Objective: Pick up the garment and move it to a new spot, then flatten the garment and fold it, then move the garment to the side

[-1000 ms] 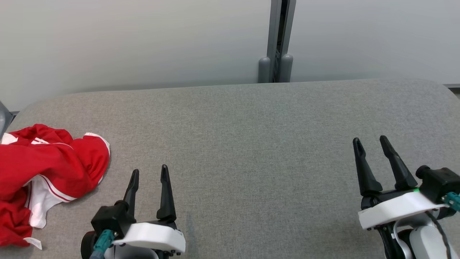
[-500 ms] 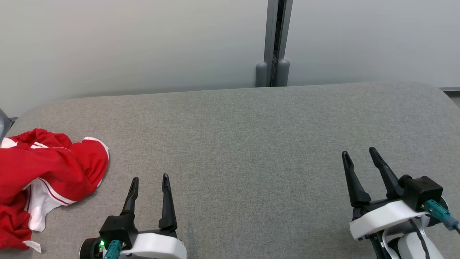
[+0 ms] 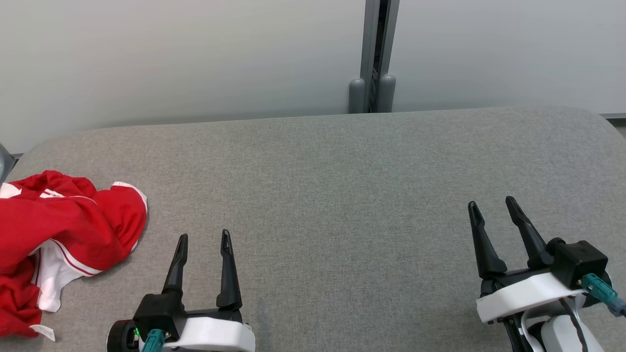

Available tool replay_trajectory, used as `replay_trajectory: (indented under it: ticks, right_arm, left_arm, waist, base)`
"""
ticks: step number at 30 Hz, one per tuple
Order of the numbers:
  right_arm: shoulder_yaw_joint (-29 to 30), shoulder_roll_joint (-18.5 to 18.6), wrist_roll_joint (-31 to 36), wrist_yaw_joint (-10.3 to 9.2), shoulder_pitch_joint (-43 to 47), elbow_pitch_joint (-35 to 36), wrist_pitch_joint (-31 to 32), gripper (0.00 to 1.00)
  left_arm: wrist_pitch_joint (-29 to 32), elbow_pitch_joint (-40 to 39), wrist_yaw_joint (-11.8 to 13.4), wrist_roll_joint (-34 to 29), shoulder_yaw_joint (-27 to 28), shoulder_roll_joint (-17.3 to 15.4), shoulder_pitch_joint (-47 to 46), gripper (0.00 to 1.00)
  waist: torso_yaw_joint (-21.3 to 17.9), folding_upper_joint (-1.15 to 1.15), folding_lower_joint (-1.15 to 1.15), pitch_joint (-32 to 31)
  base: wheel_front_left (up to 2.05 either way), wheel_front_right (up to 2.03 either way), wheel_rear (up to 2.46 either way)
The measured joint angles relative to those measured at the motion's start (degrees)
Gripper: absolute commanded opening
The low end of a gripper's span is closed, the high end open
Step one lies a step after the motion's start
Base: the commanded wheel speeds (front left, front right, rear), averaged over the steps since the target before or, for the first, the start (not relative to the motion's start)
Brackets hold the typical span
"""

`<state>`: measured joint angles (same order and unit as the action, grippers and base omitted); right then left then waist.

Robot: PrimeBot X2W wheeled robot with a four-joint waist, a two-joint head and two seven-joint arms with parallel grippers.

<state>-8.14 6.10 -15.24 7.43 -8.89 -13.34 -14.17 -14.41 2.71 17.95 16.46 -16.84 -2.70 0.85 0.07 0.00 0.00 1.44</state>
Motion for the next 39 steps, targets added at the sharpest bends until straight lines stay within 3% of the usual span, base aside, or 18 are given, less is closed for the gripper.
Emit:
replay_trajectory:
  ticks: [26, 34, 39]
  right_arm:
    - [0.9, -0.3, -2.9, 0.0, -0.9, -1.9, -0.8, 1.0]
    - [0.3, 0.4, -2.4, 0.0, -0.2, -0.9, -0.8, 1.0]
    - [-1.1, 0.5, -2.1, 0.0, 0.4, -0.1, -0.9, 1.0]
  left_arm:
    - [-0.6, 0.5, -1.8, 1.0, -0.7, -0.1, -0.1, 1.0]
    - [-0.7, 0.6, -1.7, 1.3, -0.5, 0.0, -0.3, 1.0]
    - [-0.7, 0.6, -1.8, 1.3, 0.3, 0.0, 0.2, 1.0]
  waist:
    - [-0.2, 0.0, 0.0, 0.7]
    - [3.3, 0.0, 0.0, 0.9]
    - [7.5, 0.0, 0.0, 0.5]
  base:
    - [0.0, 0.0, 0.0]
    - [0.0, 0.0, 0.0]
    - [0.0, 0.0, 0.0]
